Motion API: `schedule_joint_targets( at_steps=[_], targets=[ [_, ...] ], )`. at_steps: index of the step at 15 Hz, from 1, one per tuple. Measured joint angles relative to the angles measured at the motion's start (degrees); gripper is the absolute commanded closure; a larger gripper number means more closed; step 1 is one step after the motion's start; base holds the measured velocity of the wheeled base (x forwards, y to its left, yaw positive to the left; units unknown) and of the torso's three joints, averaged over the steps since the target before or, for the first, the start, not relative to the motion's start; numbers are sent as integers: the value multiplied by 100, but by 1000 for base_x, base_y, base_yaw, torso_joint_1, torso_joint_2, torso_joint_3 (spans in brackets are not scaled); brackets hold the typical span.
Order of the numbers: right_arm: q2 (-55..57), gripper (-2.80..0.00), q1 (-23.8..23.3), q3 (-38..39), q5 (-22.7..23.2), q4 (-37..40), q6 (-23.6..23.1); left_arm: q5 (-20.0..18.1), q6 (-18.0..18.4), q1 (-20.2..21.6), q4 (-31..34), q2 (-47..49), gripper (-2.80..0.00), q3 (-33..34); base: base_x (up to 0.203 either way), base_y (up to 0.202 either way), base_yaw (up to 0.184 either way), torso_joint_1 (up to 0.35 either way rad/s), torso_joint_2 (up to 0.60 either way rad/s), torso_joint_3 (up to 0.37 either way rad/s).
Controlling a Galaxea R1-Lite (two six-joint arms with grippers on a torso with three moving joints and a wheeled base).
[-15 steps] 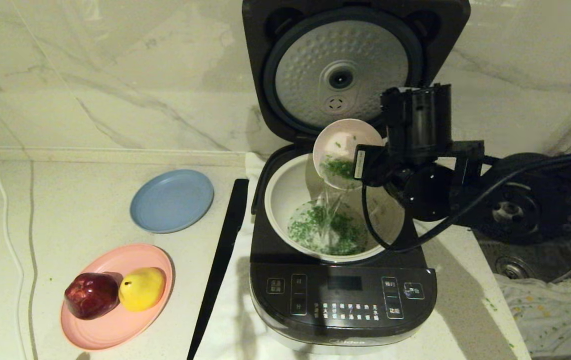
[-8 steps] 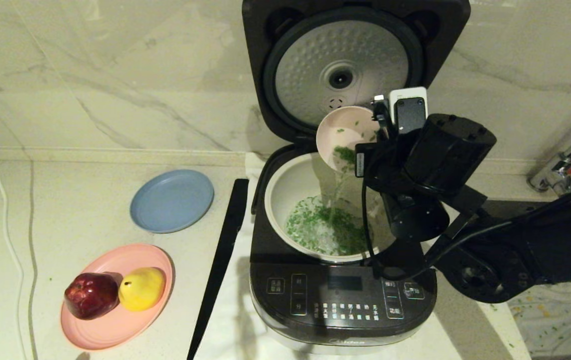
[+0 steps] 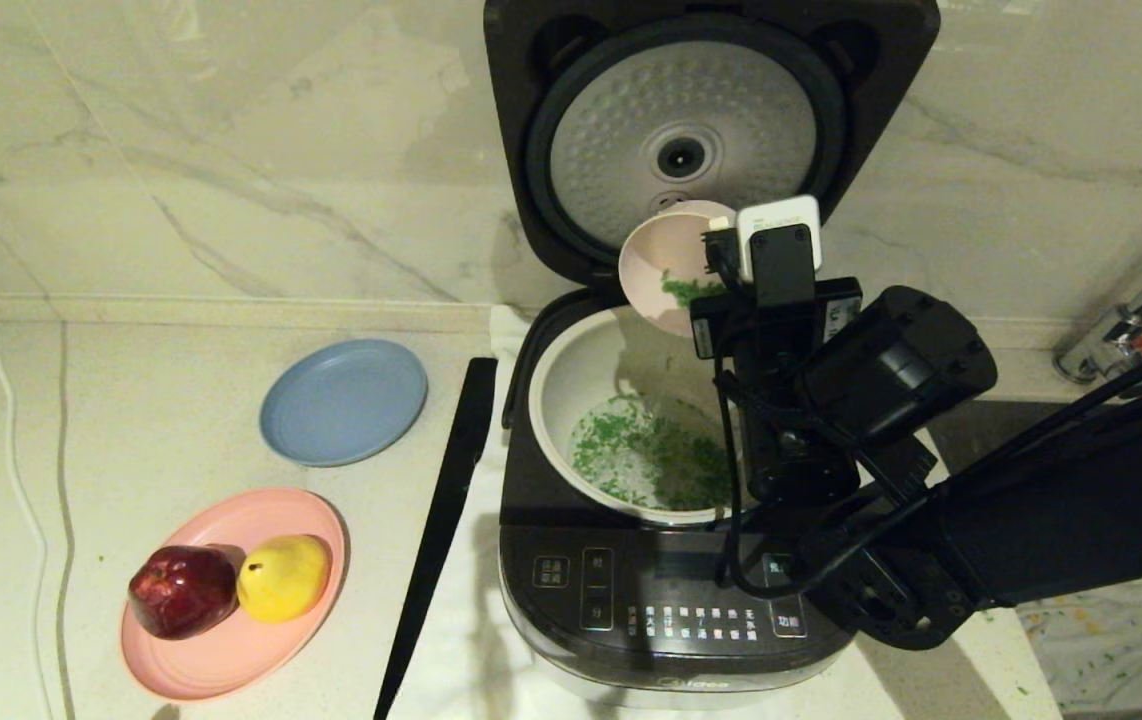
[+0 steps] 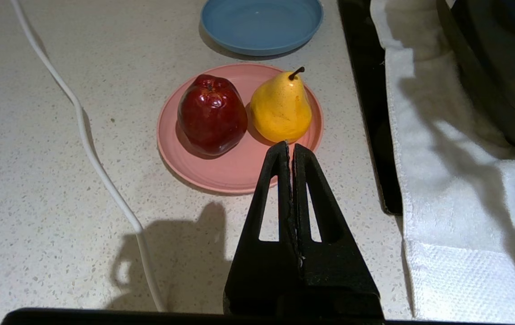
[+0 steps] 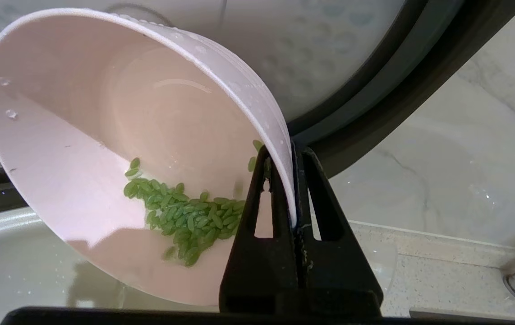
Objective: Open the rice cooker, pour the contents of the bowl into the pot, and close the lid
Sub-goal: Pour the water from the bowl into the rice cooker
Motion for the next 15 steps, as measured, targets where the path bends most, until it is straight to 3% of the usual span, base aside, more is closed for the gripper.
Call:
schedule_joint_targets(
  at_steps=[15],
  targets=[
    [113,0,15,49,-24,0,-53,1,0,0,-3,0,0,0,0,0,0,0,0,0]
  ],
)
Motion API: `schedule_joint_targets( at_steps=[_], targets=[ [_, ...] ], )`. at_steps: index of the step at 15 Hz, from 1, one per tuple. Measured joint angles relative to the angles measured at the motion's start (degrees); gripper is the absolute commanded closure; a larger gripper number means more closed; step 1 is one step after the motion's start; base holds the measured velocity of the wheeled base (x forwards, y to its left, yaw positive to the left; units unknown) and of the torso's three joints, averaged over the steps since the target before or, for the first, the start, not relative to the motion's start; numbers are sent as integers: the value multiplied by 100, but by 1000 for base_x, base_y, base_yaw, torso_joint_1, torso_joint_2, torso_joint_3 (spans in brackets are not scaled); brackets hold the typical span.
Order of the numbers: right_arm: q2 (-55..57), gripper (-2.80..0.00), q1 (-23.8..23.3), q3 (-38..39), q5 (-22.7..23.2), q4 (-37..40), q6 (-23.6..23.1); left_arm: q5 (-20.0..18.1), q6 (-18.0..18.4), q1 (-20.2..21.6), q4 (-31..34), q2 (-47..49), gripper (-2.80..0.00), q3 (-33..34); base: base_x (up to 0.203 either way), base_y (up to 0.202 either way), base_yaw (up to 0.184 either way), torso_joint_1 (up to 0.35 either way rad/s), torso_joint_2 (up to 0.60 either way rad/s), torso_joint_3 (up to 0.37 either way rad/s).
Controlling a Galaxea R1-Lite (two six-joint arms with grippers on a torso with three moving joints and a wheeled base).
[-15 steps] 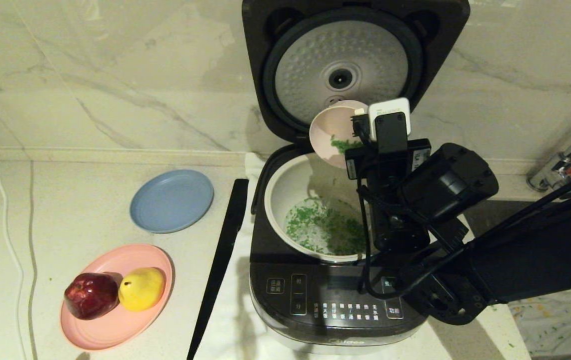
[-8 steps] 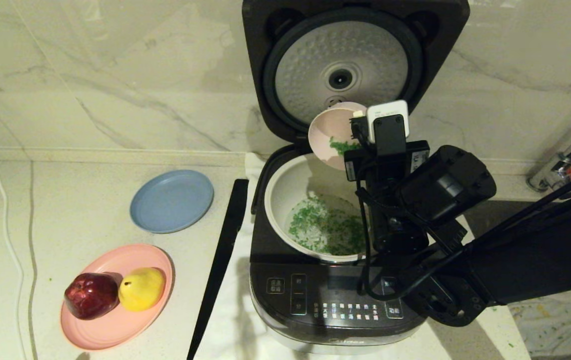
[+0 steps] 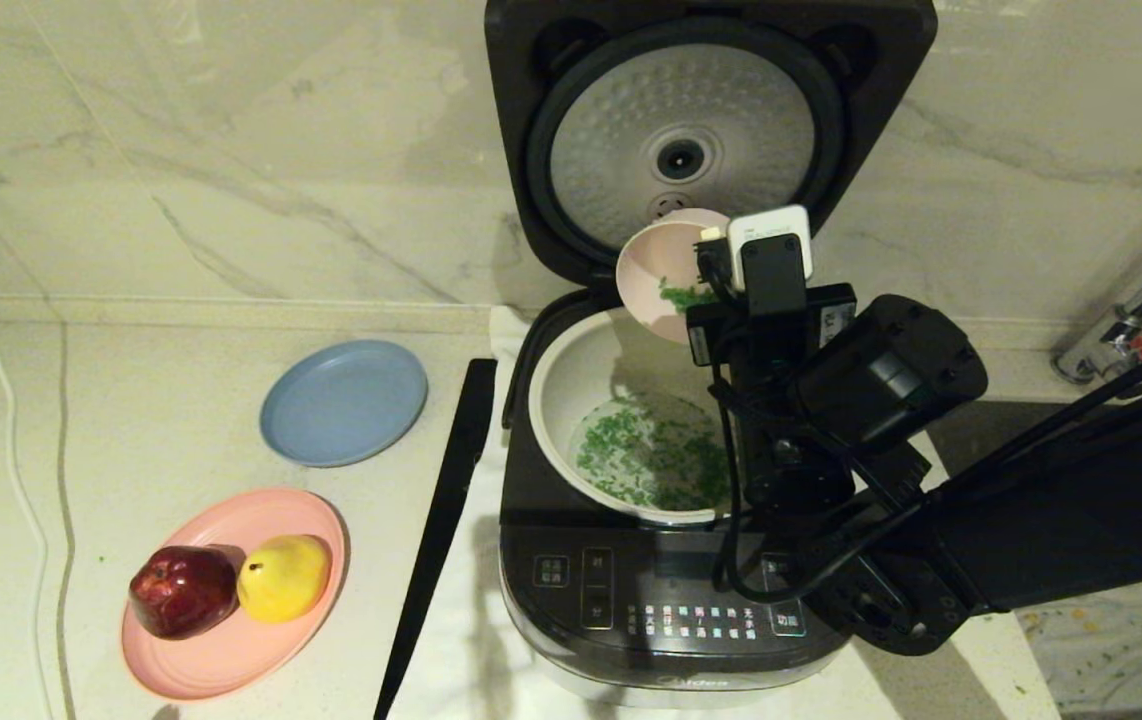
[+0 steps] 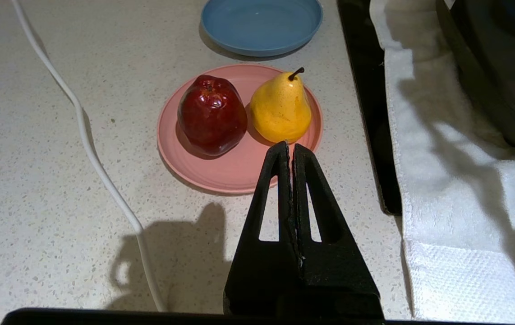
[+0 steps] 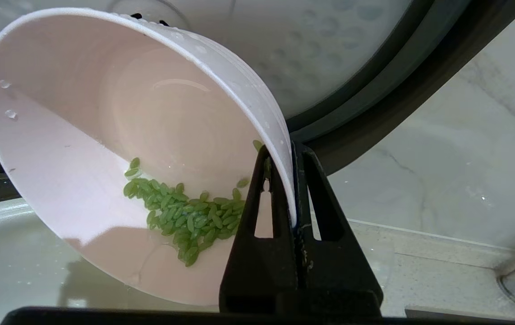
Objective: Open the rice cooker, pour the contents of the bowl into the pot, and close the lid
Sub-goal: Pour the water from the bowl into the rice cooker
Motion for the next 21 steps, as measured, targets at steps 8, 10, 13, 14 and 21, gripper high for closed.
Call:
schedule_joint_targets(
  at_steps=[8,10,13,14,21],
  targets=[
    [-17,0,118,-49,-63,0,-23,-2,1,0,0,0,0,0,0,0,0,0,0,0],
    [-76,0,189,-114,-72,8,-26,-2,1,0,0,0,0,0,0,0,0,0,0,0],
    [-155,0,239,-129,-77,-2,63,-2,0,0,0,0,0,0,0,0,0,0,0,0],
    [-133,0,241,-58,-77,0,109,-2,1,0,0,0,0,0,0,0,0,0,0,0],
    [-317,0,294,147,-196,-3,463,0,0,0,0,0,0,0,0,0,0,0,0,0]
  ],
)
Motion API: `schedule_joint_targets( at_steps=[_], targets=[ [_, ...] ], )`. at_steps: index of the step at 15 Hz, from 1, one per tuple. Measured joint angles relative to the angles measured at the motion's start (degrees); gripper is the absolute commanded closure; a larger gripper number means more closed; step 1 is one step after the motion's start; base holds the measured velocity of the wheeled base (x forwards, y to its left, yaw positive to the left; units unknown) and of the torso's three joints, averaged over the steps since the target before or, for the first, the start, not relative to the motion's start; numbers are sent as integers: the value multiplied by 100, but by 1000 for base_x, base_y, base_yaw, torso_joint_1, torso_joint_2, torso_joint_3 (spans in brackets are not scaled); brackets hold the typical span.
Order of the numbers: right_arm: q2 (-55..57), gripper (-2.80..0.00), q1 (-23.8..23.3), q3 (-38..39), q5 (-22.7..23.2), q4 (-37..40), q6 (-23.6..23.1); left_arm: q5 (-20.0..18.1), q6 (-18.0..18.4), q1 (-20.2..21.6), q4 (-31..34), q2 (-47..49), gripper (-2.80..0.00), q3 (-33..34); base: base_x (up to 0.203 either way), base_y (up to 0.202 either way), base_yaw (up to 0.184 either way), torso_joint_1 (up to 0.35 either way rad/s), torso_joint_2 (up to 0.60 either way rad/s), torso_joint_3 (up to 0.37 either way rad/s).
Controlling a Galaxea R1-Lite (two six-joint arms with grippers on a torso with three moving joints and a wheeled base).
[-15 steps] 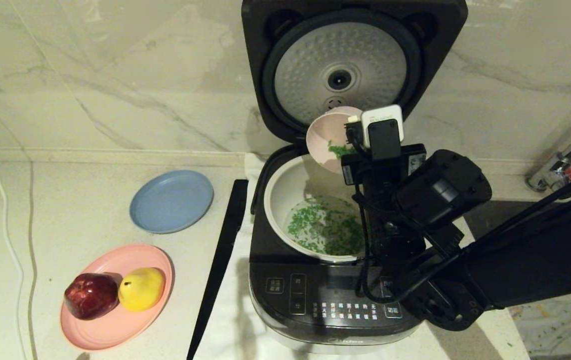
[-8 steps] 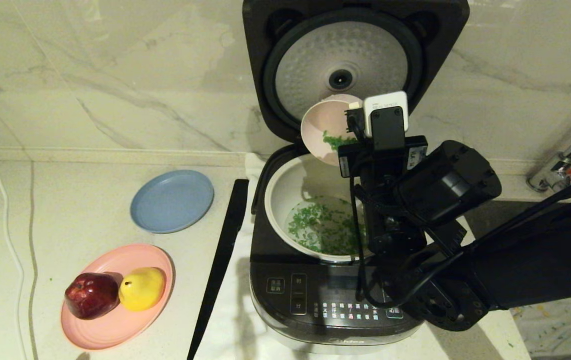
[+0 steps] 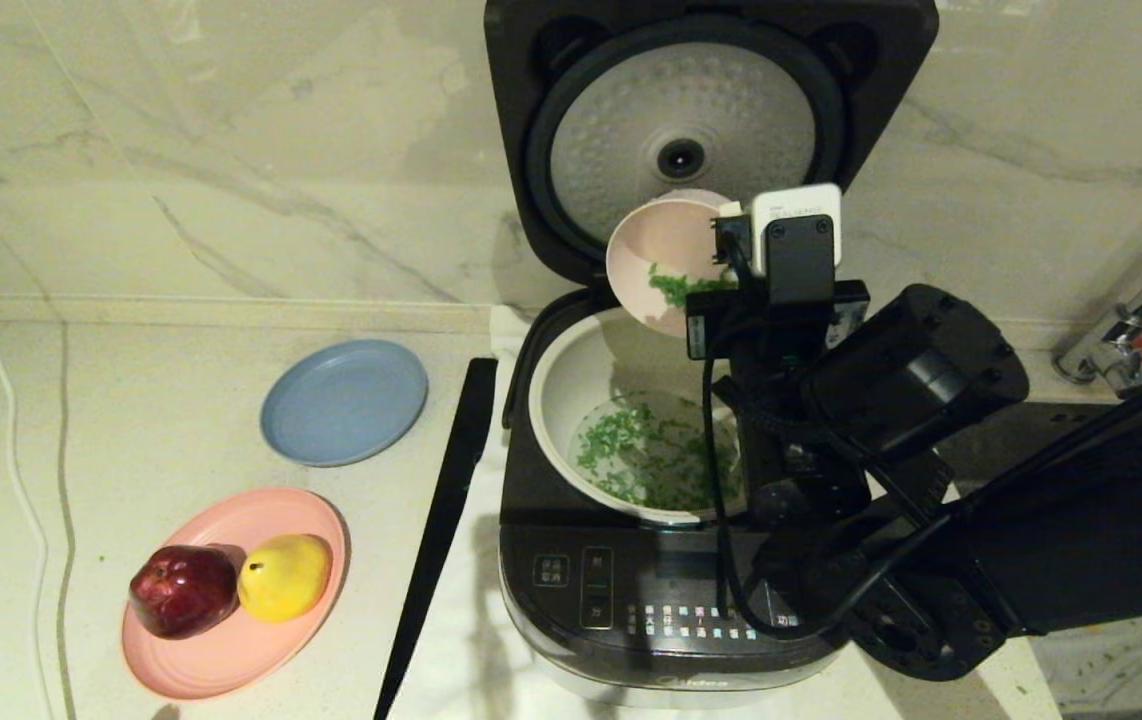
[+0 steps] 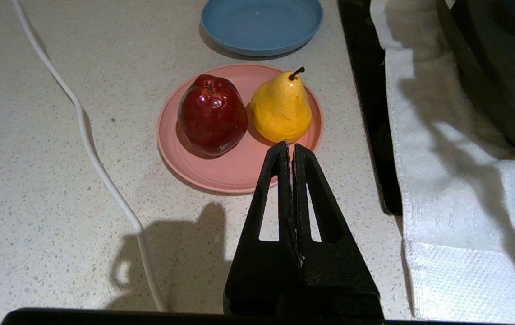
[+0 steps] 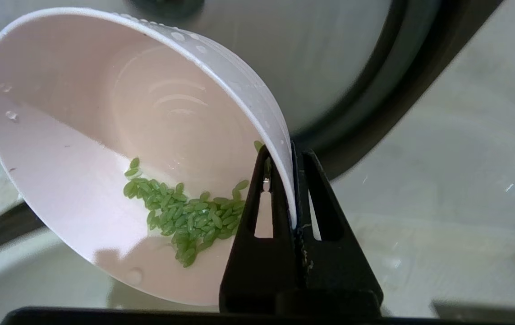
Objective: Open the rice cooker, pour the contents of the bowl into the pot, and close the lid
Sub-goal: Pour the water from the bowl into the rice cooker
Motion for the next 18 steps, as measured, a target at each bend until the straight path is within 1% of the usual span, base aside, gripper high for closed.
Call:
schedule_joint_targets(
  at_steps=[1,2,5,8,11,14,17,18],
  targets=[
    [70,0,-25,86,-11,3,127,-2,0,0,0,0,0,0,0,0,0,0,0,0],
    [95,0,-45,110,-16,6,154,0,0,0,-1,0,0,0,0,0,0,0,0,0],
    [-120,0,-30,24,-24,-5,118,0,0,0,0,0,0,0,0,0,0,0,0,0],
    [-12,0,0,270,-21,9,193,0,1,0,0,0,0,0,0,0,0,0,0,0],
    [-105,0,12,192,-81,-7,154,-2,0,0,0,0,0,0,0,0,0,0,0,0],
    [95,0,22,331,-121,11,193,-2,-2,0,-2,0,0,0,0,0,0,0,0,0],
    [68,0,20,99,-166,-3,160,-2,0,0,0,0,0,0,0,0,0,0,0,0],
    [95,0,17,138,-173,-2,187,-2,1,0,0,0,0,0,0,0,0,0,0,0]
  ],
)
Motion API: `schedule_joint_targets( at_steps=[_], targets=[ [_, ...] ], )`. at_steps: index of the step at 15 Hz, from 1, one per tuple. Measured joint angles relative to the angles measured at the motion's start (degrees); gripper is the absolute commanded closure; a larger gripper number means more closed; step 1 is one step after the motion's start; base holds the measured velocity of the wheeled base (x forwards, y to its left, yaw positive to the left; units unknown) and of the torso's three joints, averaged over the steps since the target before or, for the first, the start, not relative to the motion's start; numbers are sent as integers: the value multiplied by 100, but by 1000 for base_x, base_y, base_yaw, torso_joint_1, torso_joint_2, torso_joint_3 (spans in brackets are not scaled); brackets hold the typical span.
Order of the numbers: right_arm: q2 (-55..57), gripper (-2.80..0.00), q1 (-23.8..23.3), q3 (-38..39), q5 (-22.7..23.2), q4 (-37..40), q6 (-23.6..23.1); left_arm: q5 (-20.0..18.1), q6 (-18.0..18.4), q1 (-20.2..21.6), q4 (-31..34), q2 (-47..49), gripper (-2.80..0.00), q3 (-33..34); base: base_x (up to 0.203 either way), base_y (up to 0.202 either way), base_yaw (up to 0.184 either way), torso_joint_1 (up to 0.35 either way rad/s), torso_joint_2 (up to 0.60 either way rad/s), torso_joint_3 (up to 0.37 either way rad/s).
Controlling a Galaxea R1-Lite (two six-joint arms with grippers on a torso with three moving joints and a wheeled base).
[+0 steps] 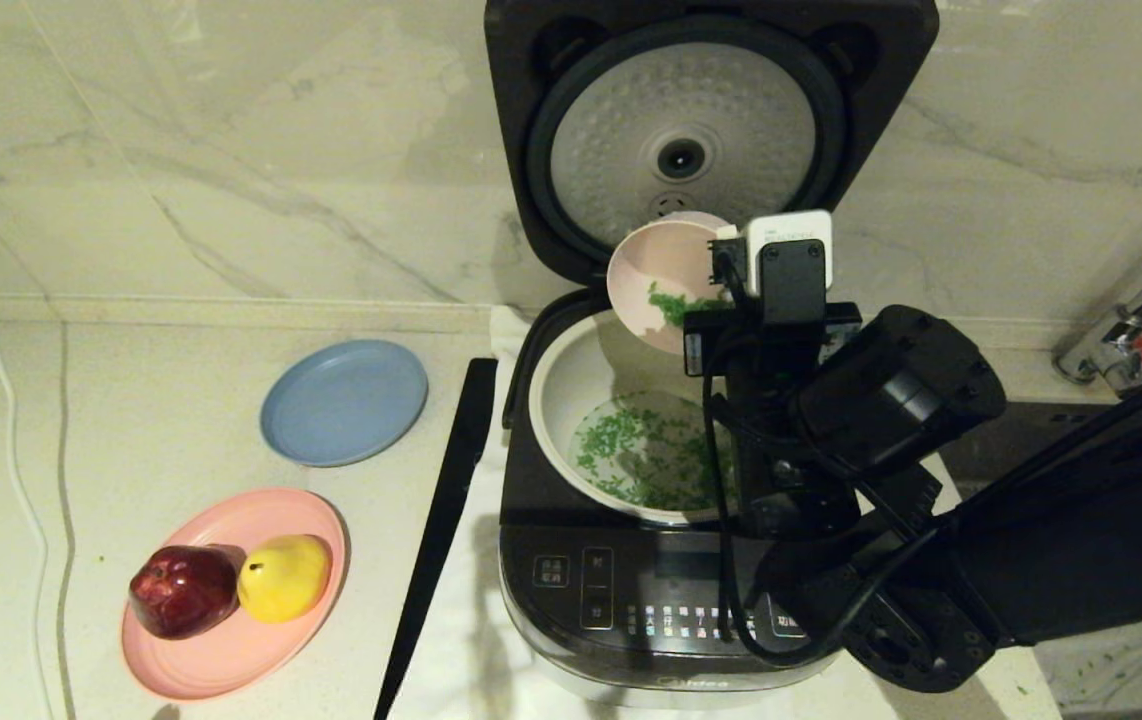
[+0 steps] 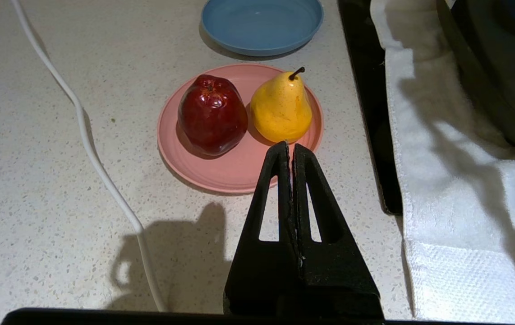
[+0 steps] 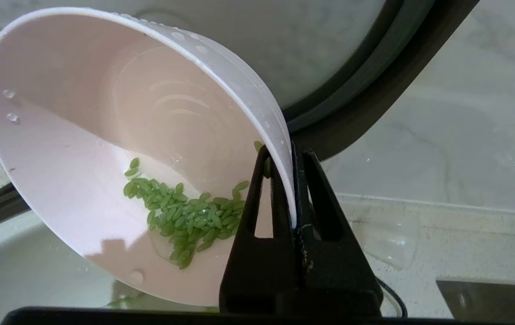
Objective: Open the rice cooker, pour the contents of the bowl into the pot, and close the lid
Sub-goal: Pour the water from the bowl into the rice cooker
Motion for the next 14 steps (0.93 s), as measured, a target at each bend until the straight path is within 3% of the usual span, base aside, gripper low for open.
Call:
schedule_joint_targets(
  at_steps=[4,8,11,14],
  targets=[
    [20,0,55,25,-25,11,-14,2,-1,0,0,0,0,0,0,0,0,0,0,0],
    [-272,0,111,-25,-432,72,-40,2,0,0,0,0,0,0,0,0,0,0,0,0],
    [-725,0,110,-19,-530,903,273,0,-6,0,0,0,0,0,0,0,0,0,0,0],
    [-1442,0,122,-170,-577,2509,1094,0,0,0,0,0,0,0,0,0,0,0,0,0]
  ],
)
